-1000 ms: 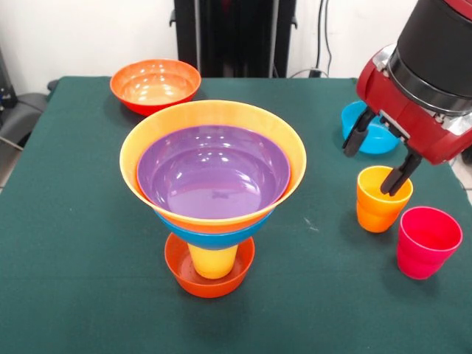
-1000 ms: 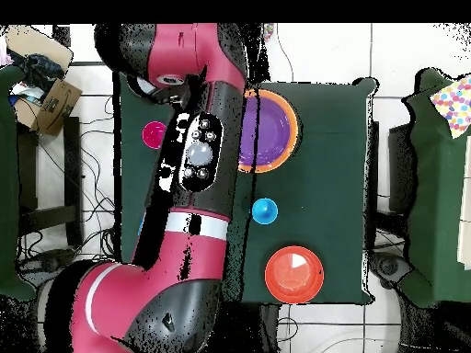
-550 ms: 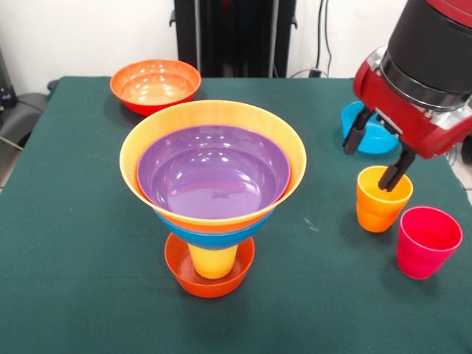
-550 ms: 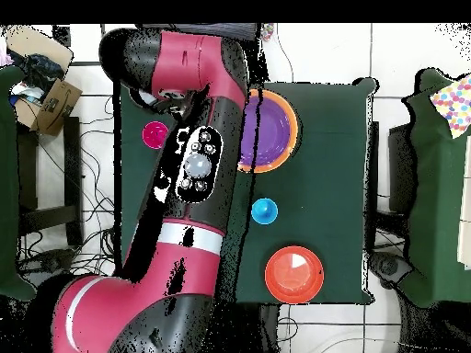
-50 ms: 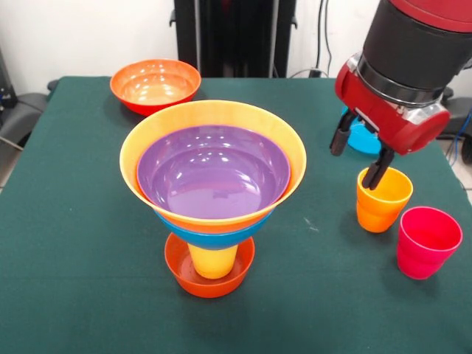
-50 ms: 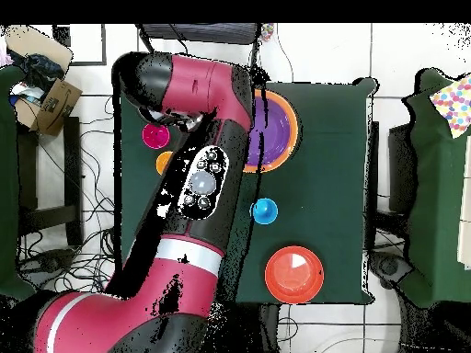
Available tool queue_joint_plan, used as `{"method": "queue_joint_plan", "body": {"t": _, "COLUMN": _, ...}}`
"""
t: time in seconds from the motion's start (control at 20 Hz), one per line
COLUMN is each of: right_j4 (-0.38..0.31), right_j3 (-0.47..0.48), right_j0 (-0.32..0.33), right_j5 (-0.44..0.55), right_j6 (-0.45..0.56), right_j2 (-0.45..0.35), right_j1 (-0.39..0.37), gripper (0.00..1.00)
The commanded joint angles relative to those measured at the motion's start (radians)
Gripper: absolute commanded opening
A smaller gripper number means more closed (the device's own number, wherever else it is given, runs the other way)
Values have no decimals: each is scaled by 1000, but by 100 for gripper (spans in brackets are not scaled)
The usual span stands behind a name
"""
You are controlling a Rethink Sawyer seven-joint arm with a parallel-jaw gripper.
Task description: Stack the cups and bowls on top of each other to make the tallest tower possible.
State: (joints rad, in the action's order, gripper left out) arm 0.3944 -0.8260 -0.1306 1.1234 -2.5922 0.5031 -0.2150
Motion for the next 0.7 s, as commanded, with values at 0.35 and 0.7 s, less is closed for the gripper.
{"method": "queue_joint_plan", "body": {"t": 0.35, "right_j4": -76, "right_j3": -169, "right_j0": -8, "right_j5": -76, "right_j6": 139, "right_j2": -183, "right_j1": -37, "gripper": 100}}
{"method": "queue_joint_plan", "body": {"t": 0.7, "right_j4": -86, "right_j3": -190, "right_j0": 1, "right_j5": -119, "right_j6": 156, "right_j2": -216, "right_j1": -39, "gripper": 100}}
